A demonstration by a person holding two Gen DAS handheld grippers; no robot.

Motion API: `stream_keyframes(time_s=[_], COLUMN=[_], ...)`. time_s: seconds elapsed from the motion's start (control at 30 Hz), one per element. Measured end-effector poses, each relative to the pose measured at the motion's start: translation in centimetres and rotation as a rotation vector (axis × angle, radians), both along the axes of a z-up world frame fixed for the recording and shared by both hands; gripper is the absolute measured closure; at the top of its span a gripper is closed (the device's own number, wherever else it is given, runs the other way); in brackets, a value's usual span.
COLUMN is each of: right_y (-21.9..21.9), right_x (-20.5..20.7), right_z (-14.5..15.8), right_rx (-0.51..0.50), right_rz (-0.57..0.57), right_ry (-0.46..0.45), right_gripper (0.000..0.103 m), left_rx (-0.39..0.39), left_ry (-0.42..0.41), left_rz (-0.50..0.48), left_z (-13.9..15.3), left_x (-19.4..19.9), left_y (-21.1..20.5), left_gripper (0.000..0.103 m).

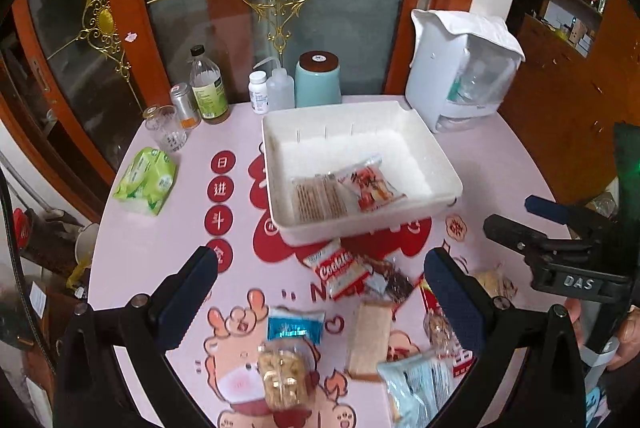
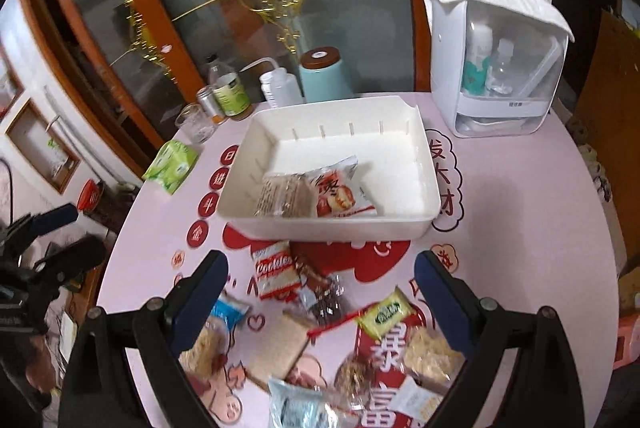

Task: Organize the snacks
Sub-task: 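Withdraw both tools from the tray back over the snacks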

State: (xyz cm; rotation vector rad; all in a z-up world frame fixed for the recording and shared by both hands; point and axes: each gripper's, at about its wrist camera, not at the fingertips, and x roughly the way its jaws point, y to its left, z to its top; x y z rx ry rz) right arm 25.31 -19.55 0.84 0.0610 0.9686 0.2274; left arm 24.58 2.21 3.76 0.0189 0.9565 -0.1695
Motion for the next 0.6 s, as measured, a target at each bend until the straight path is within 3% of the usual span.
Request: stream_keyframes(time_s=[0.27,0.6], right_y=[0.9,2.2], right_x=[-6.2,-11.9], right_z=[0.4,-1.7], right_rx=[-0.056,-0.051], right_rz=[0.092,0.177], right_ry=[-0.029,-0.039], right_gripper=[0.008,0.008], left_rx=[-0.003,0.044], left_ry=[0.000,0.011], left_rz=[0.024,0.049], left_z=[0.2,-0.6], left_x=[-4.9,-10.3], left_y=[0.5,1.4], left_gripper=[0.001,0.001])
